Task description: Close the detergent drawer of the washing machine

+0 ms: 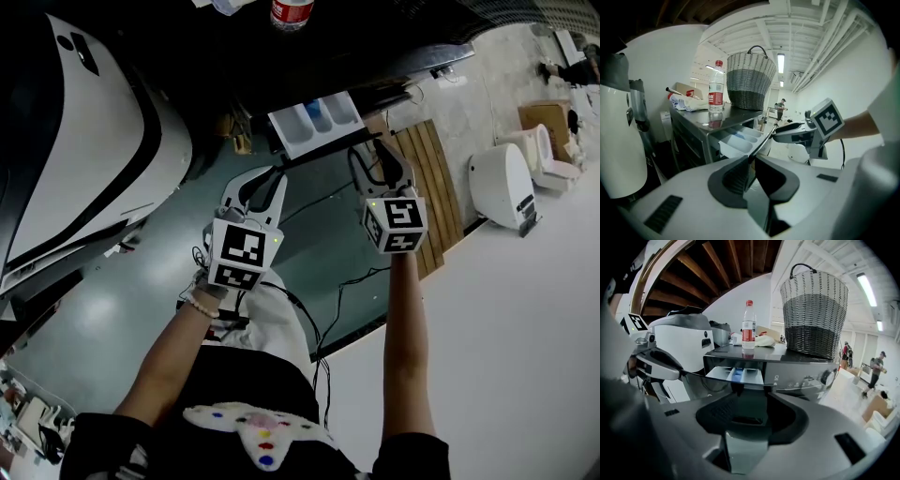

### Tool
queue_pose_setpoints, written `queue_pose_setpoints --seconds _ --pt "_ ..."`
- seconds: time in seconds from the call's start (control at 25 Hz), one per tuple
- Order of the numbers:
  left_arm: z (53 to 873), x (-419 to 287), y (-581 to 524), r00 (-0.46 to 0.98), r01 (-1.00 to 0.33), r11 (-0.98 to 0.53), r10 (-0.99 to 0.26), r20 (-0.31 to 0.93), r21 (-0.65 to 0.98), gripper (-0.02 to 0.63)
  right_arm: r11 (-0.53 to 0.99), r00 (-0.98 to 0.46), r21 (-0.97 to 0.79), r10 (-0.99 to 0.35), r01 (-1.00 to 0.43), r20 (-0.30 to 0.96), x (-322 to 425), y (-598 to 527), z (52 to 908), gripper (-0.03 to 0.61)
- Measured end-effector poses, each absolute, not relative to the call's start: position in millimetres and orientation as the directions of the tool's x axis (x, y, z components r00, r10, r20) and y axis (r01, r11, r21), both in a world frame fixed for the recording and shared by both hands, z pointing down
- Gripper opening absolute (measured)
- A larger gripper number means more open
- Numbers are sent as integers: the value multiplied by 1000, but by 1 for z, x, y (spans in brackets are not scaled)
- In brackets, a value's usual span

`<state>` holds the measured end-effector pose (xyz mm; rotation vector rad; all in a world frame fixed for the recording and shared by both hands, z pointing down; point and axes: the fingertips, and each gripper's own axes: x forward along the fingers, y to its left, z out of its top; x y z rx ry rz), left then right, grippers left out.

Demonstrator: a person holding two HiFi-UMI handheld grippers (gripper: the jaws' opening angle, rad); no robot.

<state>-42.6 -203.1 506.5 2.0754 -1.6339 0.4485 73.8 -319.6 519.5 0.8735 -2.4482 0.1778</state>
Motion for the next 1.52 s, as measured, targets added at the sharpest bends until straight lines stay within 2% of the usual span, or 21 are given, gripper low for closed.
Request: queue_pose_setpoints --seconds 0.4,0.8,1.04,1.52 --pt "508 -67 -223 204 -979 -161 -824 529 127 60 770 -643 48 -563 -636 520 50 -340 520 216" --pt "511 -86 -236 146 -988 -97 -827 542 118 112 770 -637 58 -565 -636 525 35 -351 518 229" --pt "512 -101 -245 131 -990 -77 -832 539 121 129 760 -636 49 -576 -648 514 23 -358 519 213" --pt "512 -112 -250 97 -993 -46 -836 541 107 112 768 -633 62 -568 -637 526 5 -371 518 210"
